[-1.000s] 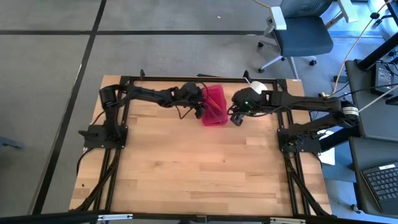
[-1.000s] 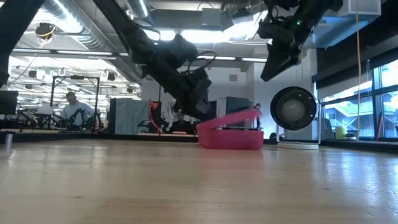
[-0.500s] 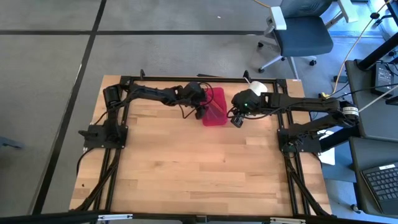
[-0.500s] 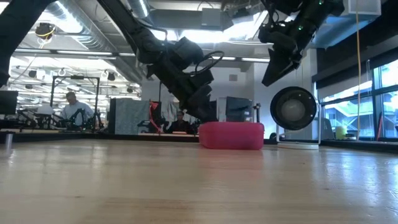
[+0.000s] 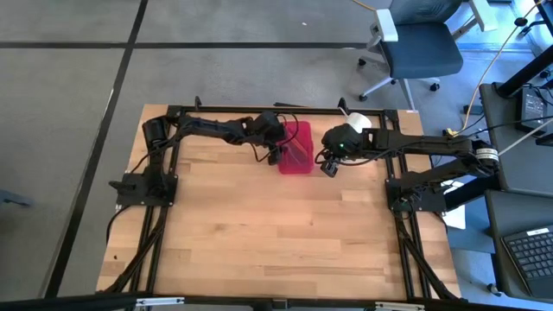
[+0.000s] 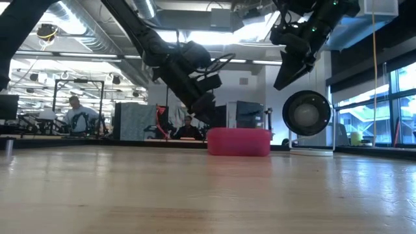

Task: Pick & place school supplies into a supply box
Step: Close the red supply box

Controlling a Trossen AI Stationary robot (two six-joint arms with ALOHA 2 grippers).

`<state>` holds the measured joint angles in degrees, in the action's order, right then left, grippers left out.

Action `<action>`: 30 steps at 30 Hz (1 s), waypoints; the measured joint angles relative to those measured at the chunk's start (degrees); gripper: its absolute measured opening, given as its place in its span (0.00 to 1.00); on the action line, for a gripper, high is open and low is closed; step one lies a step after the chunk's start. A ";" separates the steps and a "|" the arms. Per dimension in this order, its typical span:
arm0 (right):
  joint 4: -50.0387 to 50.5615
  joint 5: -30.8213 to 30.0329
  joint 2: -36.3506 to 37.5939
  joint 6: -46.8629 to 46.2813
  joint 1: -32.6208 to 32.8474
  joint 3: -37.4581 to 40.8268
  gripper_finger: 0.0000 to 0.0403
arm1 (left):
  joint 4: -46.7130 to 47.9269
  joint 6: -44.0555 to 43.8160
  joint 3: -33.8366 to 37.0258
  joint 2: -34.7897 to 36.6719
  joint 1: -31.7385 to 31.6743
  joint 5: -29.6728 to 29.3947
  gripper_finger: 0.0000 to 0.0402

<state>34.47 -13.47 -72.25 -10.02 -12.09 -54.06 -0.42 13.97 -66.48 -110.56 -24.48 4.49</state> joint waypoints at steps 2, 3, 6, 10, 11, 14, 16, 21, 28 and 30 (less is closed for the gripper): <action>0.01 0.00 -0.02 0.00 0.01 0.00 0.34 | 0.20 0.37 0.00 0.00 -0.32 0.46 0.47; 0.01 -0.02 -0.02 0.00 0.01 0.00 0.34 | 0.34 1.05 0.00 0.00 -0.47 0.86 0.47; 0.04 -0.02 -0.02 0.00 0.01 0.00 0.34 | 1.29 3.87 0.00 0.09 -0.94 1.73 0.47; 0.10 -0.02 -0.02 0.00 0.00 0.00 0.34 | 1.99 4.83 0.00 0.09 -1.97 4.50 0.47; 0.12 -0.02 -0.02 0.00 0.01 0.00 0.34 | 2.14 4.83 0.01 0.08 -2.23 5.68 0.47; 0.15 -0.02 -0.02 0.00 0.01 0.00 0.34 | 2.33 4.38 0.04 0.04 -2.72 7.22 0.47; 0.15 -0.02 -0.02 0.01 0.01 0.00 0.34 | 2.31 4.34 0.04 0.04 -2.74 7.03 0.47; 0.15 -0.02 -0.02 0.02 0.01 0.00 0.34 | 1.80 1.47 0.20 0.44 -2.72 6.99 0.46; 0.12 -0.04 -0.02 -0.20 0.01 0.00 0.34 | 3.33 -1.97 0.41 3.11 -2.62 6.64 0.46; 0.04 -0.04 -0.02 -0.20 0.01 0.00 0.34 | 3.55 -3.13 0.39 4.48 -2.43 6.68 0.46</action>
<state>34.50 -13.52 -72.27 -10.22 -12.08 -54.06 3.13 10.85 -66.08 -106.08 -26.91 11.17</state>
